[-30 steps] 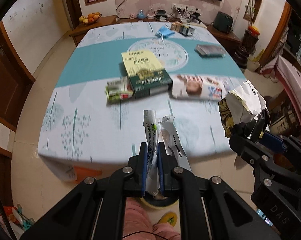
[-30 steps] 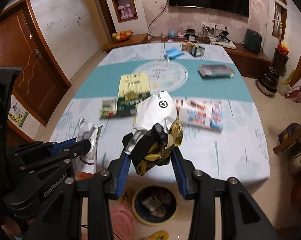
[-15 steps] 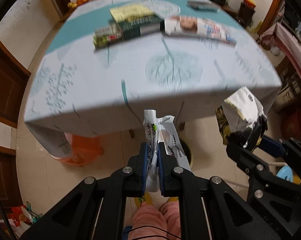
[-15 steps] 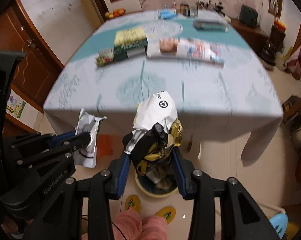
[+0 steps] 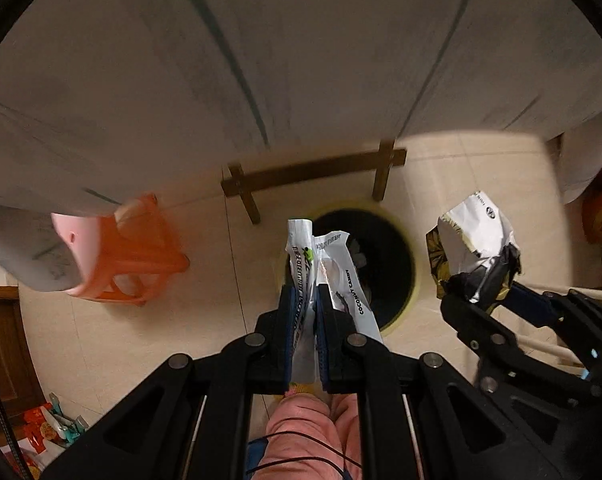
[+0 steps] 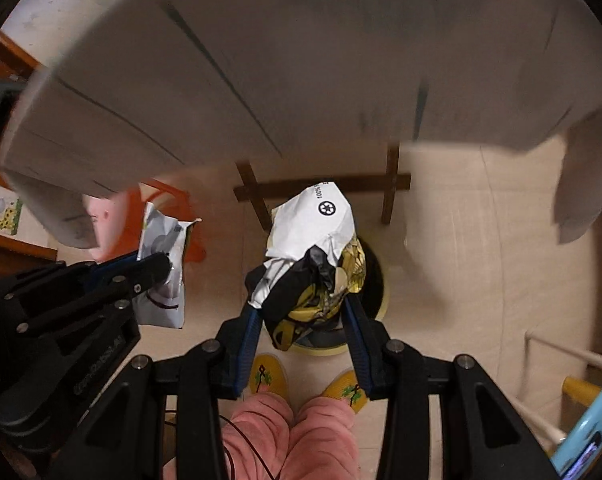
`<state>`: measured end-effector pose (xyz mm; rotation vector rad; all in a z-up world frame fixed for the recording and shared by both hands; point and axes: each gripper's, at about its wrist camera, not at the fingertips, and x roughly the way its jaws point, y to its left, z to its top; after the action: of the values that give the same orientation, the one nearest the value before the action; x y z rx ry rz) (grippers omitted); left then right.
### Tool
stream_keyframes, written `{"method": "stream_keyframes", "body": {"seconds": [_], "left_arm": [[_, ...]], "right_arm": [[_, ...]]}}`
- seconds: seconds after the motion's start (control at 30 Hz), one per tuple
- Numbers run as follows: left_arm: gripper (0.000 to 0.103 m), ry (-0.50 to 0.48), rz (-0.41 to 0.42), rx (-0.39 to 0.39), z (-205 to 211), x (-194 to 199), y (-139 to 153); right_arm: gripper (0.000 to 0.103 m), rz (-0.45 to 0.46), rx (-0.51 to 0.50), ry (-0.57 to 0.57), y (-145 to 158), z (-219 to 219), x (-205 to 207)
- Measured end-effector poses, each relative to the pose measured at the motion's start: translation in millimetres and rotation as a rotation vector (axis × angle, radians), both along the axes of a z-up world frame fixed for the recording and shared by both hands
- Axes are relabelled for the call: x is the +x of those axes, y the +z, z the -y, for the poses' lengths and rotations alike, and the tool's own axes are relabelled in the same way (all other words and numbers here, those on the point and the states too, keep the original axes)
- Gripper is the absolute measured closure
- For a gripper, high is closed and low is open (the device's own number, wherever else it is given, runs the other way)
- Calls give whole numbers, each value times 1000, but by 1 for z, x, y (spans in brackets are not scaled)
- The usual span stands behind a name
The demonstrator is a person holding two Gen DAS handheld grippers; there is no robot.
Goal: Collect trash
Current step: 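Open both tools over the black bin to drop the items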
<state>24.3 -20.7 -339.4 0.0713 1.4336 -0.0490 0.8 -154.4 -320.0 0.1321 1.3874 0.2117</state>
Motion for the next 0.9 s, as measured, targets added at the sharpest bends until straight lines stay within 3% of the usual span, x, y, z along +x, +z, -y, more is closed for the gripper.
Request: {"method": "stream_keyframes", "body": {"seconds": [0.27, 0.5, 0.6, 0.77, 0.83, 0.9], "left_arm": [[94, -35, -60, 3, 2, 4, -85], [89, -71, -86, 11, 8, 16, -138], [77, -71, -87, -4, 8, 23, -147], [31, -66, -62, -12, 5, 34, -156], [22, -59, -84, -28, 2, 37, -162], [19, -56, -104, -42, 1, 38, -167]], "right_arm": [[62, -124, 11, -87, -108, 3, 7], [60, -160, 46, -101, -160, 5, 17], [56, -177, 94, -116, -175, 7, 21], [54, -183, 104, -155, -196, 17, 25], [52, -188, 102, -176, -202, 22, 26], [45, -191, 97, -191, -204, 27, 25]]}}
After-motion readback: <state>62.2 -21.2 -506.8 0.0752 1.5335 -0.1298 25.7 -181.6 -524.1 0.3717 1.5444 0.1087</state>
